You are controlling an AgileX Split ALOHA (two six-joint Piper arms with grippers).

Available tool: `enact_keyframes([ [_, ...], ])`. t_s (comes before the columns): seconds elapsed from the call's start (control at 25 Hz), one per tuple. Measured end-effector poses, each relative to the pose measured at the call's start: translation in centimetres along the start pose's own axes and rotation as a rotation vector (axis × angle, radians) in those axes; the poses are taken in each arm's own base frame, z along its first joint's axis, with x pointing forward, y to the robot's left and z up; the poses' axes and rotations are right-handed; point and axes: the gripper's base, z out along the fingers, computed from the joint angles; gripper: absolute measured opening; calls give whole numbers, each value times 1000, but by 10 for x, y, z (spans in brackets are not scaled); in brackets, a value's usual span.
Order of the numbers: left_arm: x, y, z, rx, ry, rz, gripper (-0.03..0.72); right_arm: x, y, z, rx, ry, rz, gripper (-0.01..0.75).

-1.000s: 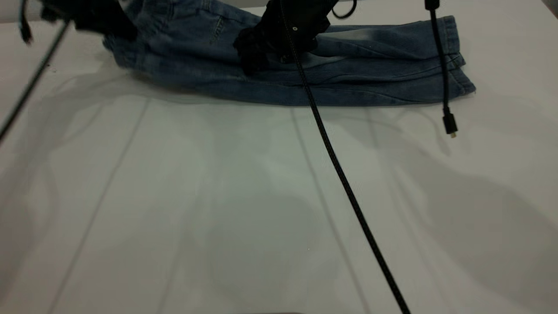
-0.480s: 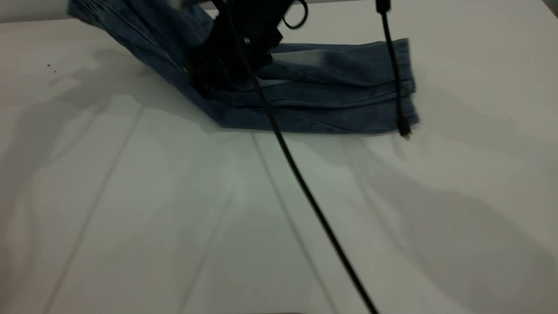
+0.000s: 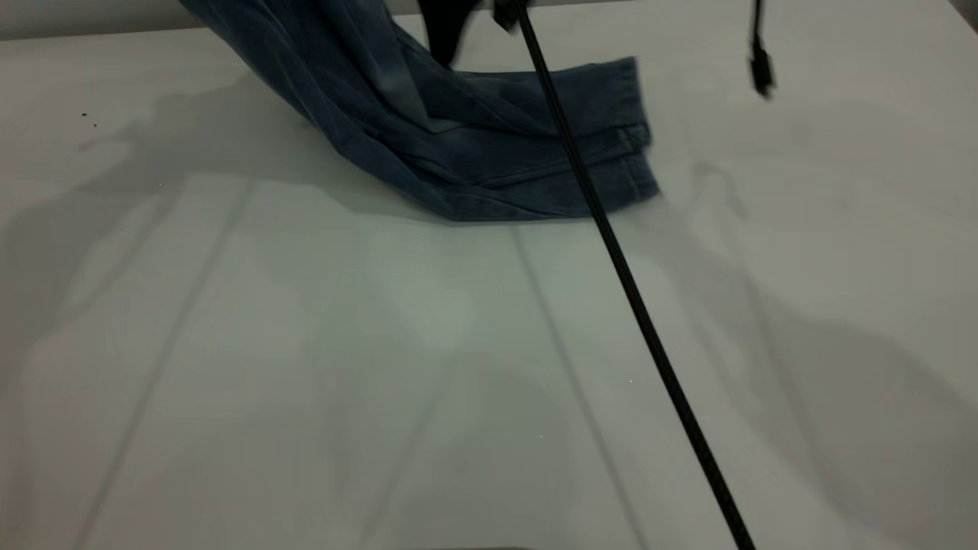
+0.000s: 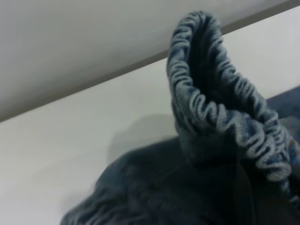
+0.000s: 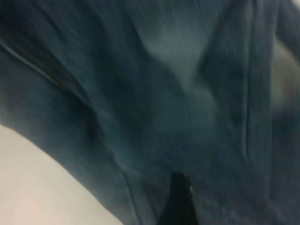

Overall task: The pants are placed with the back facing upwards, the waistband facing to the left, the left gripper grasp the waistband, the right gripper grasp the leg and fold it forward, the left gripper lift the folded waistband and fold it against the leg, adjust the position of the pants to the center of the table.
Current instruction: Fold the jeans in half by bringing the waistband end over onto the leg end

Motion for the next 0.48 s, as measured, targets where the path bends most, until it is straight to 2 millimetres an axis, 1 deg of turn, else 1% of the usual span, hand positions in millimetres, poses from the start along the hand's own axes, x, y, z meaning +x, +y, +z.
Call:
enact_keyframes([
  [0.12,-6,-3,-5,19,1,12,48,8,2,27,-18,40,13,512],
  [0.24,-6,-3,-6,24,6,15,48,15,10,57,-45,50,25,512],
  [0.32,-6,-3,-6,27,9,15,48,18,14,71,-61,53,31,512],
  [0.4,-6,-3,-6,28,10,15,48,20,21,80,-75,54,31,512],
  [0.48,-6,-4,-6,29,10,16,48,17,28,80,-92,34,31,512],
])
